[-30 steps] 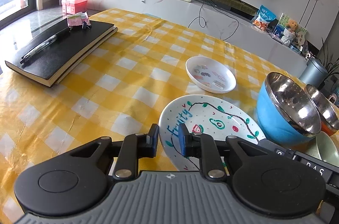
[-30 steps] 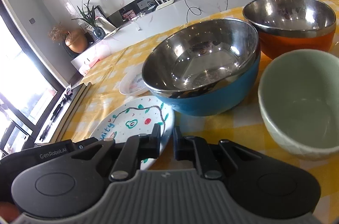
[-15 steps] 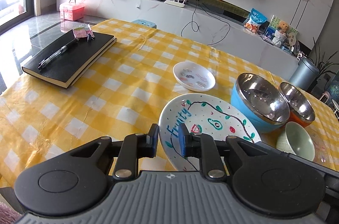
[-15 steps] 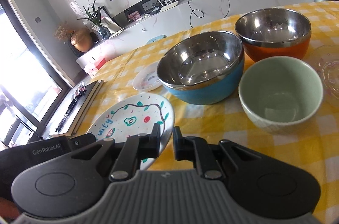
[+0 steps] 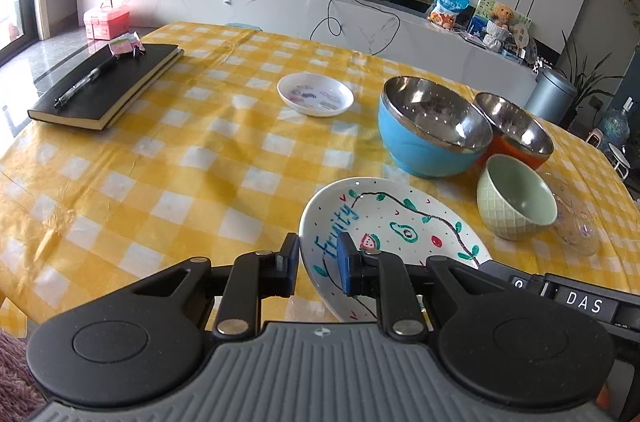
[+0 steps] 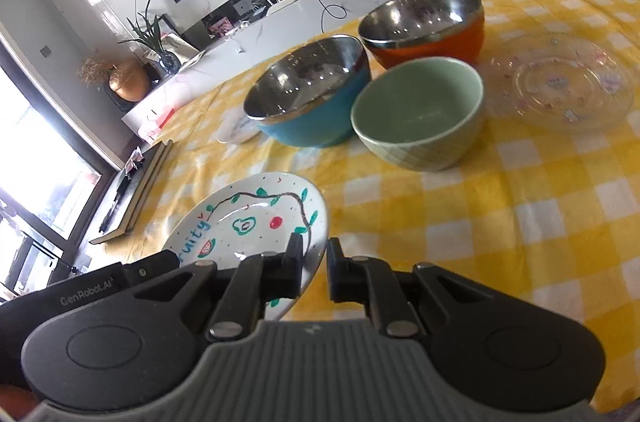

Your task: Organize plates and bowls

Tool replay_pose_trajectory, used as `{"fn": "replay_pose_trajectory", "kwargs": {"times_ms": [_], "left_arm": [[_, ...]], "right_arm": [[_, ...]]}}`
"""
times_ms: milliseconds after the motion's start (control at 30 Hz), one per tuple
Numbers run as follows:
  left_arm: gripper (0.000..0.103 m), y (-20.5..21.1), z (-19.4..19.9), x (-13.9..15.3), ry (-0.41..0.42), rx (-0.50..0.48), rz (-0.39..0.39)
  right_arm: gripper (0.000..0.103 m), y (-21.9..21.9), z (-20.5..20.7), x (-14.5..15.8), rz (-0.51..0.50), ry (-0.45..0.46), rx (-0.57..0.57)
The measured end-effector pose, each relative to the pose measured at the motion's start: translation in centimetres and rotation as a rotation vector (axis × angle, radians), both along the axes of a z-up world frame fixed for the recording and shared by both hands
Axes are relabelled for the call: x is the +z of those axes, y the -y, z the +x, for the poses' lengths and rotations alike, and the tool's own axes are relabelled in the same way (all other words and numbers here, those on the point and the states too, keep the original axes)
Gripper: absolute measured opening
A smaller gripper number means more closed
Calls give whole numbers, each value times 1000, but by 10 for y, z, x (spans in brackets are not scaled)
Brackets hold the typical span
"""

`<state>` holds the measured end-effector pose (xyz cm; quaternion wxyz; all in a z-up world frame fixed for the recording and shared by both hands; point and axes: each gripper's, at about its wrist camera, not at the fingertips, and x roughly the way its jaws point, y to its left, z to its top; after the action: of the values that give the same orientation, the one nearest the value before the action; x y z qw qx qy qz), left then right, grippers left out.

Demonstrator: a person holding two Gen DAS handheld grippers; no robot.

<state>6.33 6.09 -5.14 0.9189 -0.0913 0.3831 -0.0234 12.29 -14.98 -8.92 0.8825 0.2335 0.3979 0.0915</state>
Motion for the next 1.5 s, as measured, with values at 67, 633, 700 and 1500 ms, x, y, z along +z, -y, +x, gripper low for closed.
{"fn": "replay_pose_trajectory", "kwargs": {"times_ms": [67, 633, 700, 1500], "left_arm": [[22, 0, 0, -5, -5, 2, 2], [22, -6, 1, -26, -38, 15, -9], [22, -6, 1, -28, -43, 14, -8], [40, -1, -2, -10, 32, 41, 31]], "right_arm": [[10, -1, -1, -4, -10, -10, -1], [10, -12, 3, -19, -57, -53, 11], [10, -13, 3, -19, -67, -55, 13], [18, -21, 2, -4, -167, 16, 30]]}}
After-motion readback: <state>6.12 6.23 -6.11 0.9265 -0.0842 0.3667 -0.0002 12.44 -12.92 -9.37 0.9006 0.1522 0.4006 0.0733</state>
